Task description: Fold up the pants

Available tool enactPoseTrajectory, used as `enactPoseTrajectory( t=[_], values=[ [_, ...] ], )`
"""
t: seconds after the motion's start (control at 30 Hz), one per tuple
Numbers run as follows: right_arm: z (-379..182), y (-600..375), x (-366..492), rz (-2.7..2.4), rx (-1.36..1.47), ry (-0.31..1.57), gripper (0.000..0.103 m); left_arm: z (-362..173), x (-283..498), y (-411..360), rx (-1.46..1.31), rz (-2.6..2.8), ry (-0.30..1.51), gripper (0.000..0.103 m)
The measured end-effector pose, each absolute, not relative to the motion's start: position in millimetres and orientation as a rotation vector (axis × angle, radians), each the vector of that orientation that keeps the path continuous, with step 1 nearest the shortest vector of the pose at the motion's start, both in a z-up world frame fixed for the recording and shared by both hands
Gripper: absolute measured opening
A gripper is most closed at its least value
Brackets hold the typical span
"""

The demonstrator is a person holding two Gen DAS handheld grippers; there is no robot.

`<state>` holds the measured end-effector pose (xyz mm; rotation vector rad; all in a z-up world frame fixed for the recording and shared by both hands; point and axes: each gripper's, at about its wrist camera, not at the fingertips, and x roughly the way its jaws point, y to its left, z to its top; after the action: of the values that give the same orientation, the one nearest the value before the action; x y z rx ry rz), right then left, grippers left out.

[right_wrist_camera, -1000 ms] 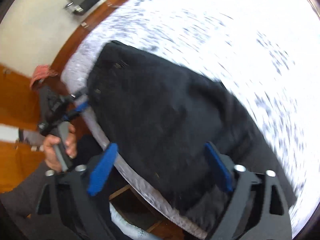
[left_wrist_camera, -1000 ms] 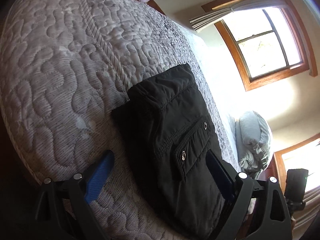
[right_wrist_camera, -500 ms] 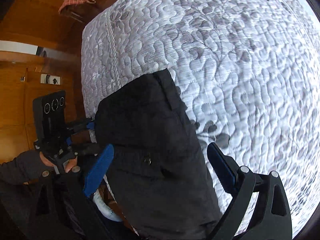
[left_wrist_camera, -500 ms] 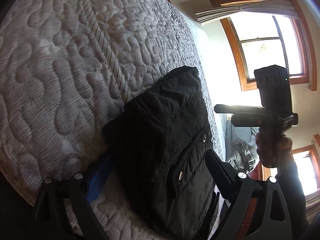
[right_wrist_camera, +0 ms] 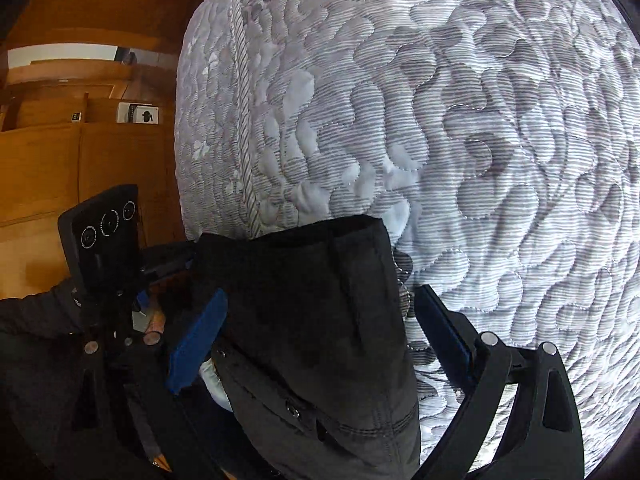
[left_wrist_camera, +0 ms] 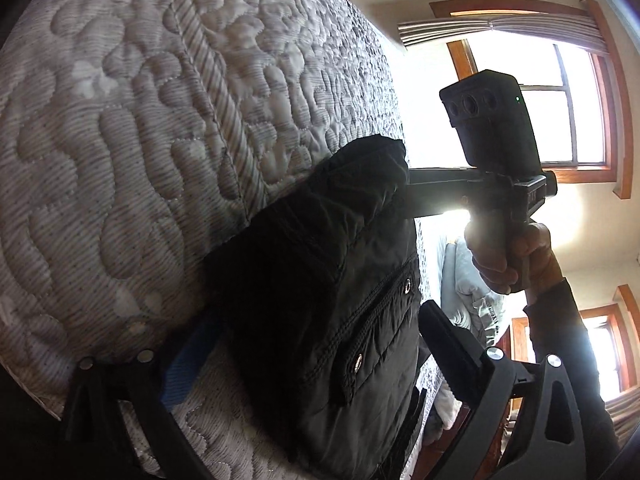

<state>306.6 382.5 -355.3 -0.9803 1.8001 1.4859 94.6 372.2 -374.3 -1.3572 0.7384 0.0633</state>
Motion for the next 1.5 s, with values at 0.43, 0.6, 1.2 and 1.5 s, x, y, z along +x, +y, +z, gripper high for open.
enactPoseTrajectory(
  t=[0.43,0.6,1.2,1.5],
  values=[
    [-284,361,292,1.511,-1.048,1.674,0.040,-334,78,370,-1.310,0.053,0.705,0.033],
    [-231,333,285,1.511,-1.079,1.561,0.037,-281,85,348,-1.167,0.022,0.689,0.030],
    [-87,177,251,1.376,-1.060,1.262,0.034,-124,93,214,-0.742,-0.104,0.716,0.028],
    [-49,108,235,1.313,-1.018,1.185,0.033,-80,91,149,-0.591,-0.182,0.724,0.028]
  ],
)
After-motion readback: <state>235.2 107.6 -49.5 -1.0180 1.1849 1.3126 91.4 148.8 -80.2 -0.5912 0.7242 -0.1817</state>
